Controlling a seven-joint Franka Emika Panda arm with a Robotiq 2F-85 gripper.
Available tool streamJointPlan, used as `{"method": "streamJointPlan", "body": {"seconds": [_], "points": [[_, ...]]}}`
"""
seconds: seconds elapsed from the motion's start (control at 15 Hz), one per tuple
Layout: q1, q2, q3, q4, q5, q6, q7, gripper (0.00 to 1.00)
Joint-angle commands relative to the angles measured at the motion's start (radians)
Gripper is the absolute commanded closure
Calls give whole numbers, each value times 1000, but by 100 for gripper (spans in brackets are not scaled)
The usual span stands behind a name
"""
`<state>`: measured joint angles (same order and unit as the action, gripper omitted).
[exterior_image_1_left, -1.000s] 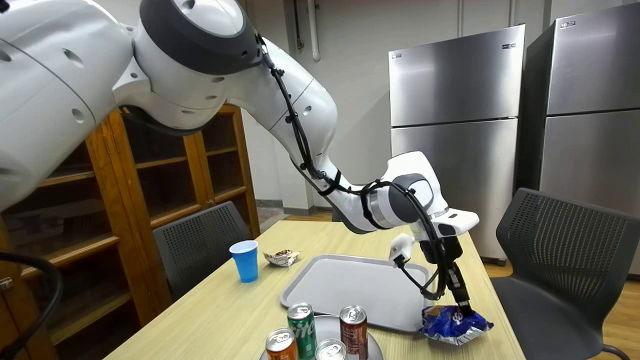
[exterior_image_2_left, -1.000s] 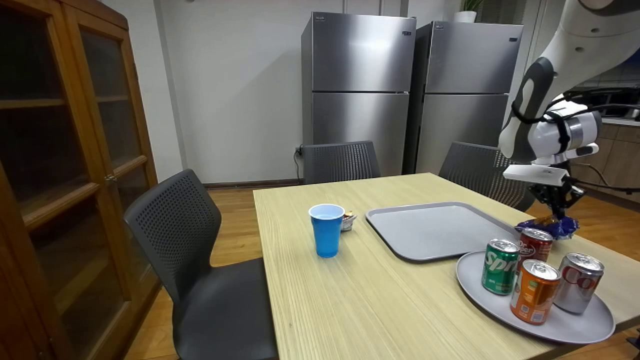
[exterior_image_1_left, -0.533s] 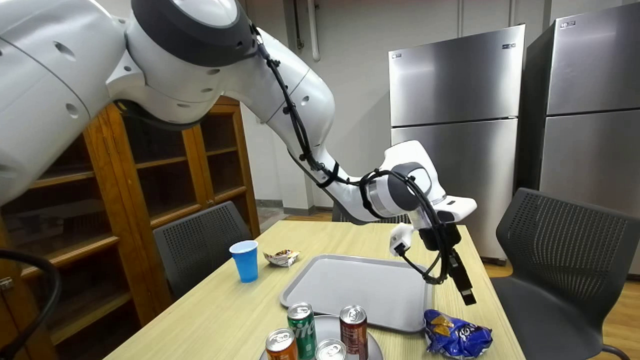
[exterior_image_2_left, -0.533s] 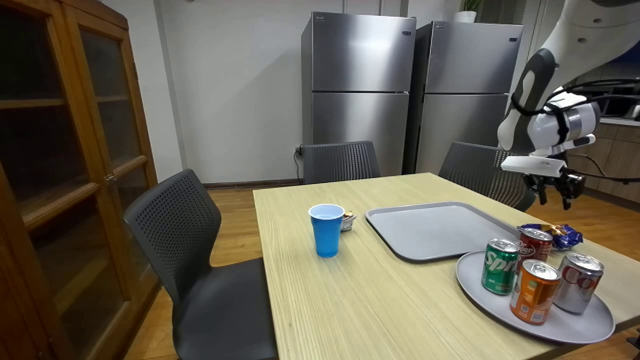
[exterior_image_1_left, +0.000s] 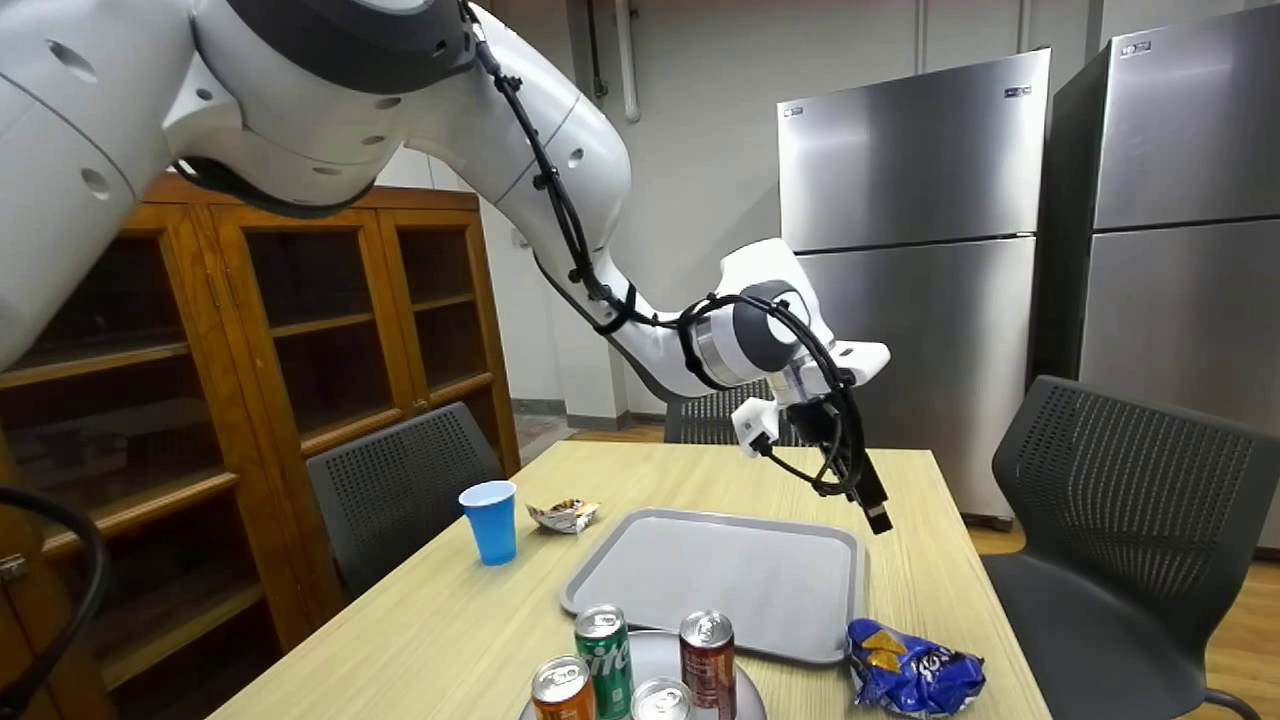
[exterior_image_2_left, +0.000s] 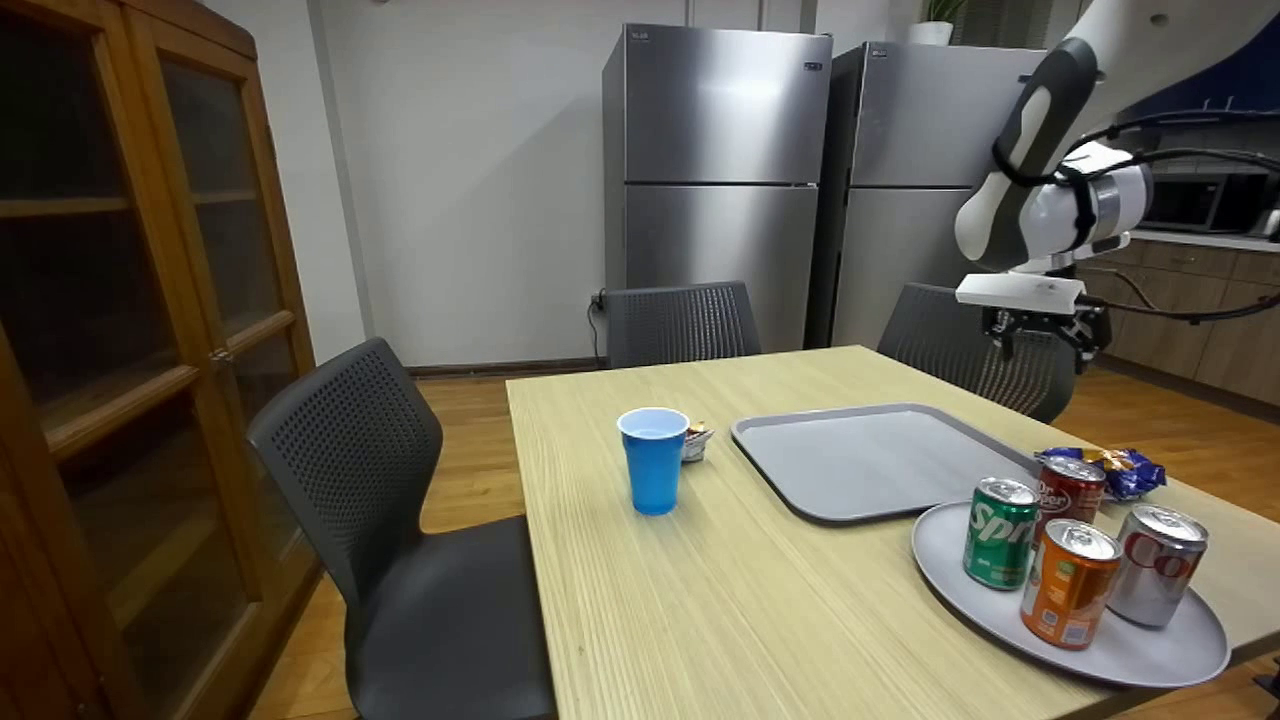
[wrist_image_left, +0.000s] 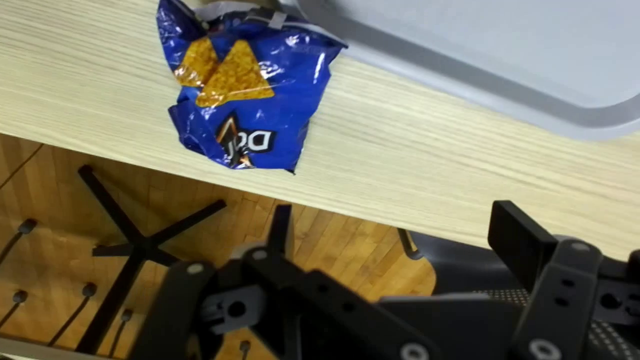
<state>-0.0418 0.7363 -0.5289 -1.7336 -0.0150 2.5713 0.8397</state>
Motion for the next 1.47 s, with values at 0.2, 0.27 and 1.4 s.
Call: {"method": "streamJointPlan", "body": {"seconds": [0.2, 0.27, 1.4], "points": [[-97, -163, 203, -161, 44, 85, -273, 0], [-114, -184, 235, -192, 63, 97, -331, 0], [-150, -464, 304, -604, 82, 39, -748, 0]]}}
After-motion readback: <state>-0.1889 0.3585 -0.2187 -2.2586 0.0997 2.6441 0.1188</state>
